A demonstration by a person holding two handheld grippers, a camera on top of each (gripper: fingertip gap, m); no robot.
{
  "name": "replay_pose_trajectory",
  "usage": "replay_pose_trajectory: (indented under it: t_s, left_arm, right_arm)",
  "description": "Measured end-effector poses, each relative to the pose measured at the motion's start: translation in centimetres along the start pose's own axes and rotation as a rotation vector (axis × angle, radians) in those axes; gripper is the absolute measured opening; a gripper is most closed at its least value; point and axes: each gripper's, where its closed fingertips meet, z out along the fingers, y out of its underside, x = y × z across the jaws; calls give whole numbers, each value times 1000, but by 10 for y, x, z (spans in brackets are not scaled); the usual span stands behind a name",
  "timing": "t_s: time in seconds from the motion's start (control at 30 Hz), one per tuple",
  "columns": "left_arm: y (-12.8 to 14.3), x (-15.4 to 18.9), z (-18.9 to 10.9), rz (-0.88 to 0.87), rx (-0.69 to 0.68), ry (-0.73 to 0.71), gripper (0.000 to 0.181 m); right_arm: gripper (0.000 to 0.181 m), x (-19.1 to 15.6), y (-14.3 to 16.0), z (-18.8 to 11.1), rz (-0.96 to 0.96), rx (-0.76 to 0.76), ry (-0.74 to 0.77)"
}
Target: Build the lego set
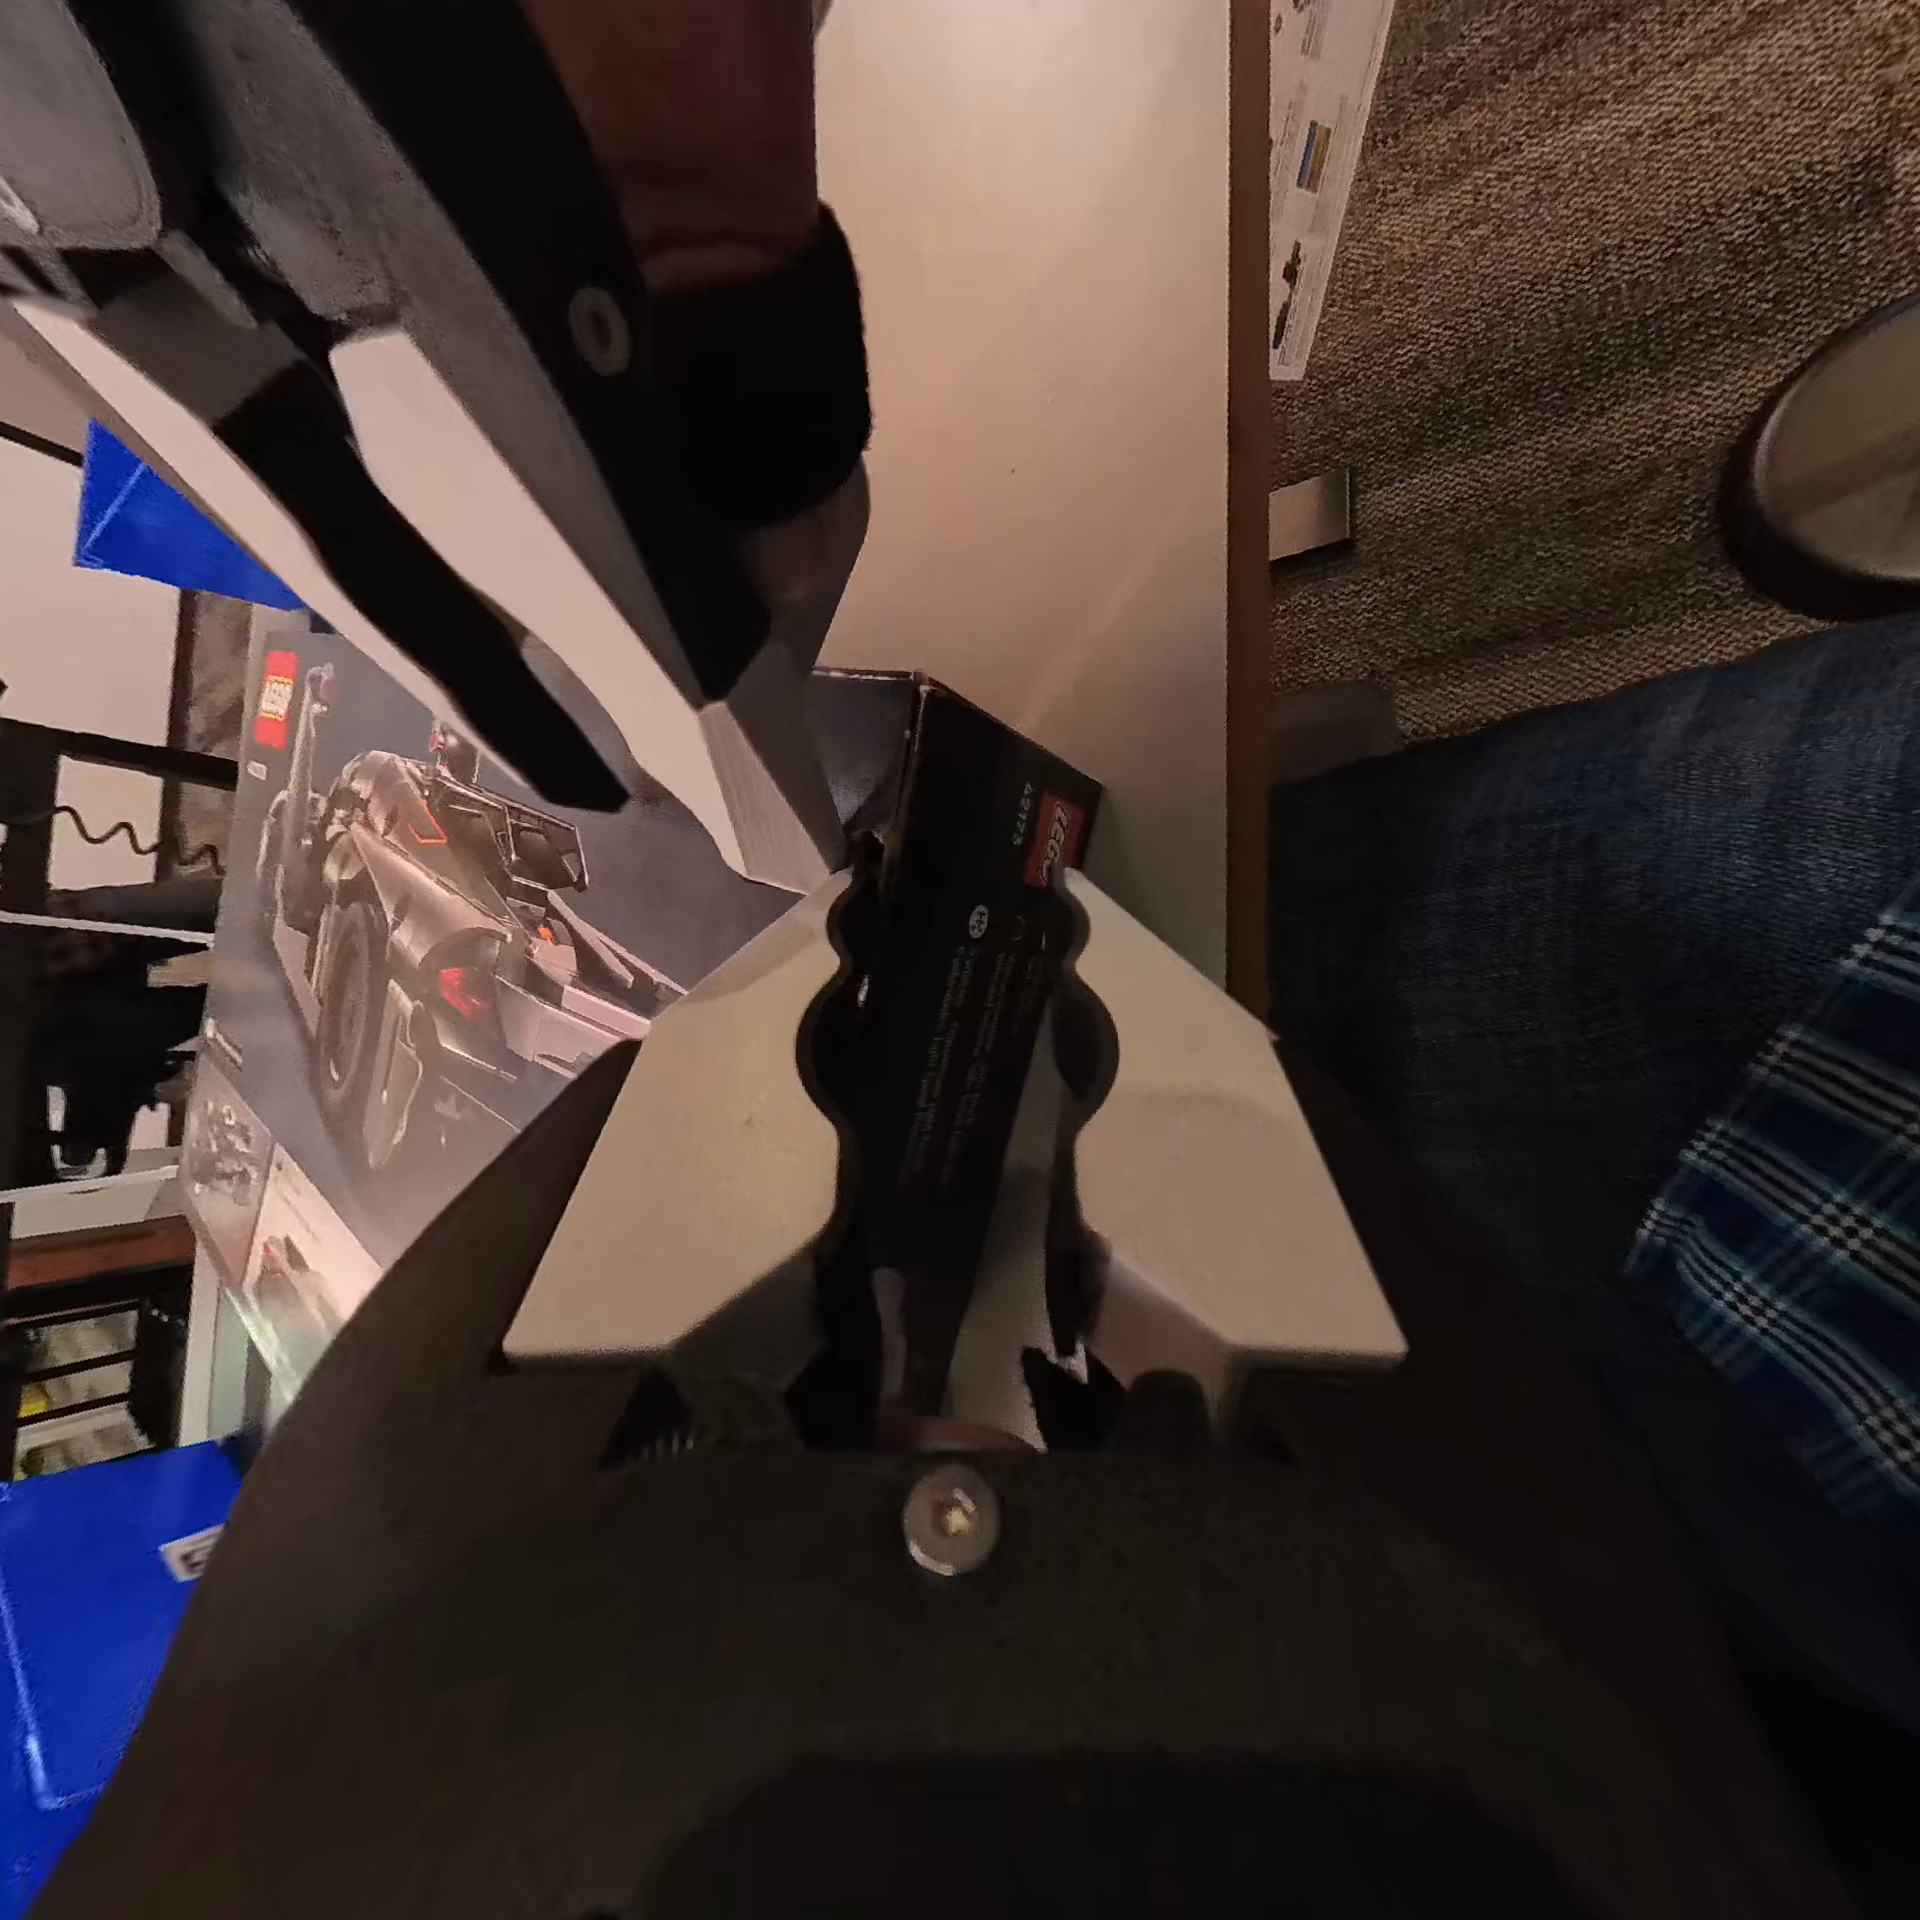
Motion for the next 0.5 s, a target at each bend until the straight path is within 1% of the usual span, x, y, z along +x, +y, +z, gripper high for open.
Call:
replay_pose_trajectory:
  t_s: [0.07,0.13,0.23,0.27,0.3,0.37,0.4,0.43,0.5]
  left_arm:
    - [0,-1,-1,-38,25,15,30]
    - [1,-2,-1,-21,30,6,30]
    - [2,1,0,-1,20,-11,36]
    - [4,1,-1,2,21,-18,36]
    - [4,1,-1,0,24,-23,37]
    - [5,2,-1,-4,25,-34,36]
    - [5,2,-1,-9,27,-37,39]
    - [5,2,-1,-8,30,-43,39]
    - [6,1,-1,7,25,-55,37]
  right_arm:
    - [61,1,1,1,33,-31,-62]
    - [64,1,0,1,48,-74,-127]
    - [74,7,-3,9,-55,-175,-72]
    - [81,9,-4,9,-77,-179,-49]
    - [85,10,-5,9,-91,-172,-34]
    - [67,2,-6,8,-114,-130,-34]
    - [65,2,-7,8,-116,-115,-17]
    - [67,4,-7,6,-125,-101,14]
    - [59,1,-8,4,-140,-69,52]
